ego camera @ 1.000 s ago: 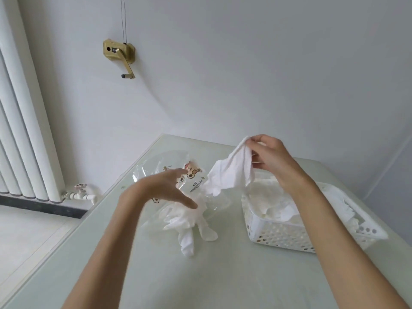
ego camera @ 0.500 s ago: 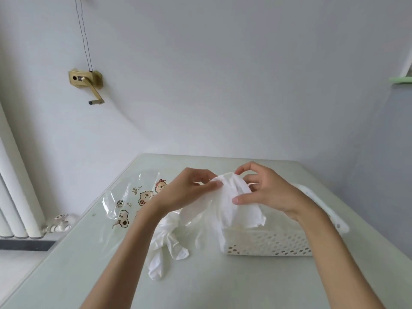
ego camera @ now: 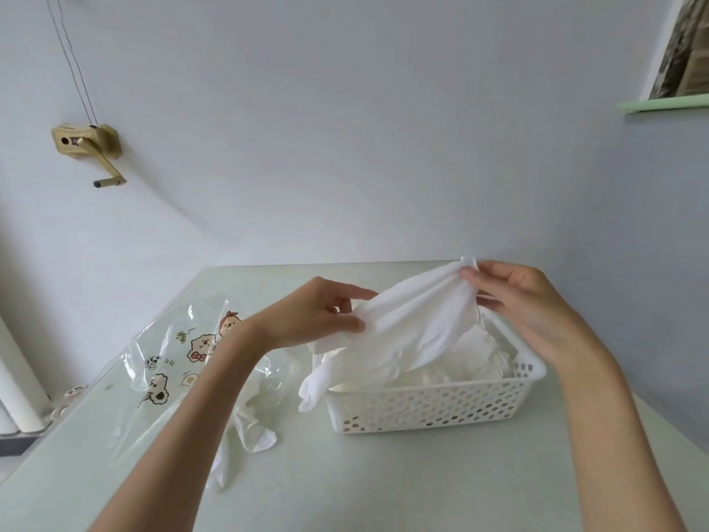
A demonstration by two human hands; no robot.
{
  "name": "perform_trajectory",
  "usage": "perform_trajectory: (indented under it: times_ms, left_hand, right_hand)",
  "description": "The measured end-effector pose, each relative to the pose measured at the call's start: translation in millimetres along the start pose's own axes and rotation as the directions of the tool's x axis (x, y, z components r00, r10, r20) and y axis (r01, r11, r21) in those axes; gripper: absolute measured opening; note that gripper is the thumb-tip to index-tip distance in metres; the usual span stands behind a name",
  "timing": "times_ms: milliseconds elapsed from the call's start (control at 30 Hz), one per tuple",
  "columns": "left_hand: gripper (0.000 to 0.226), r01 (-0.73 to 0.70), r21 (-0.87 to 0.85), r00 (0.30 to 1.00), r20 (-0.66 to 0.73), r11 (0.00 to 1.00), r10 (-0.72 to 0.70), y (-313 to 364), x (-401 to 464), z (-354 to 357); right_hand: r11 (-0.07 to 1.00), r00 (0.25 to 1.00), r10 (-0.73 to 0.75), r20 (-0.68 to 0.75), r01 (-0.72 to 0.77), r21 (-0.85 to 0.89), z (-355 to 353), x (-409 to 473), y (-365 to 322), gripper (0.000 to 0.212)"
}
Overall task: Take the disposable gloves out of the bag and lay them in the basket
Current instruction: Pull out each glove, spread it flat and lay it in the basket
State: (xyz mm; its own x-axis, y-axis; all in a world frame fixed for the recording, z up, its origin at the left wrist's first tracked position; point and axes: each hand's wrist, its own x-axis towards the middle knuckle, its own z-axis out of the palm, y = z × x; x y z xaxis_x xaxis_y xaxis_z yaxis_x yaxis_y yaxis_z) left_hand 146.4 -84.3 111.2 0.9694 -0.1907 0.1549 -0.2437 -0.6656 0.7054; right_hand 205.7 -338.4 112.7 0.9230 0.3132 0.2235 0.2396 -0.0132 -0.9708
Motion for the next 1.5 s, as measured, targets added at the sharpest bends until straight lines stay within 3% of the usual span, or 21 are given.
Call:
perform_trajectory:
  times_ms: [67,133,267,467,567,700,833,900,1000,1167,1267,1300,1367,1433,1500]
  left_hand:
    - [0.018,-0.003,-0.021,0.999,0.039,1.0,0.004,4.8,1.6,4.7]
    - [0.004,-0.007,-0.064,1.0,-0.011,0.998,0.006,7.7,1.0,5.2]
    - [0.018,0.006,-0.141,0.992,-0.127,0.99,-0.024,6.1,-6.6,-4.5]
    - [0.024,-0.045,-0.391,0.993,-0.122,0.919,-0.003,10.5,-31.7,-33.6]
    - [0.015,-0.069,-0.472,0.973,-0.228,0.879,-0.046,17.8,-37.3,-49.9]
    - [0.006,0.01,-0.368,0.947,-0.294,0.93,-0.127,15.7,-25.0,-61.0]
    - [0.006,0.162,-0.127,0.963,-0.195,0.979,-0.185,-4.5,20.3,-34.5]
    - [0.007,0.184,-0.013,0.971,-0.154,0.983,-0.184,-18.9,46.9,-11.9]
    - [0.011,0.206,0.124,0.958,-0.227,0.971,-0.174,-37.5,79.9,17.0]
    - [0.017,0.247,0.275,0.921,-0.365,0.929,-0.137,-41.9,96.6,41.0]
    - [0.034,0.162,0.322,0.879,-0.477,0.933,0.012,-31.3,82.1,41.9]
    - [0.041,0.092,0.348,0.898,-0.433,0.933,0.073,-24.3,73.6,43.0]
    - [0.056,-0.044,0.386,0.975,-0.183,0.921,0.123,-7.0,55.6,50.4]
    - [0.075,-0.097,0.488,0.992,0.115,0.867,0.047,0.9,43.4,61.2]
    - [0.091,-0.09,0.581,0.97,0.236,0.809,-0.061,-4.2,38.6,62.6]
  right_hand:
    - [0.998,0.996,-0.069,-0.059,0.069,0.011,2.4,1.6,0.4,0.015]
    - [0.993,0.989,-0.115,-0.096,0.115,-0.008,6.5,0.5,-1.3,0.017]
    - [0.979,0.97,-0.202,-0.132,0.199,-0.04,20.1,-2.1,-12.5,0.014]
    - [0.954,0.935,-0.301,-0.186,0.295,-0.06,52.4,-2.0,-36.8,0.014]
    - [0.96,0.943,-0.274,-0.19,0.278,-0.003,67.8,0.5,-43.2,0.015]
    - [0.985,0.964,-0.173,-0.204,0.174,-0.014,66.6,8.3,-29.2,0.015]
    - [0.981,0.977,0.017,-0.211,-0.057,-0.183,35.3,20.2,12.6,0.007]
    - [0.909,0.963,0.048,-0.266,-0.152,-0.387,19.0,27.2,37.3,0.011]
    - [0.771,0.938,0.009,-0.346,-0.227,-0.596,4.2,31.5,61.5,0.013]
    - [0.587,0.931,-0.079,-0.357,-0.246,-0.771,-4.8,33.3,77.6,0.016]
    - [0.509,0.939,-0.13,-0.318,-0.212,-0.834,-4.1,34.4,80.8,0.022]
    - [0.497,0.942,-0.138,-0.306,-0.201,-0.844,-3.6,34.4,81.5,0.023]
    - [0.48,0.946,-0.143,-0.291,-0.191,-0.856,-3.8,35.5,82.9,0.023]
    - [0.468,0.95,-0.141,-0.28,-0.186,-0.864,-4.9,36.0,84.0,0.023]
    - [0.462,0.95,-0.139,-0.28,-0.187,-0.867,-5.9,35.9,83.9,0.022]
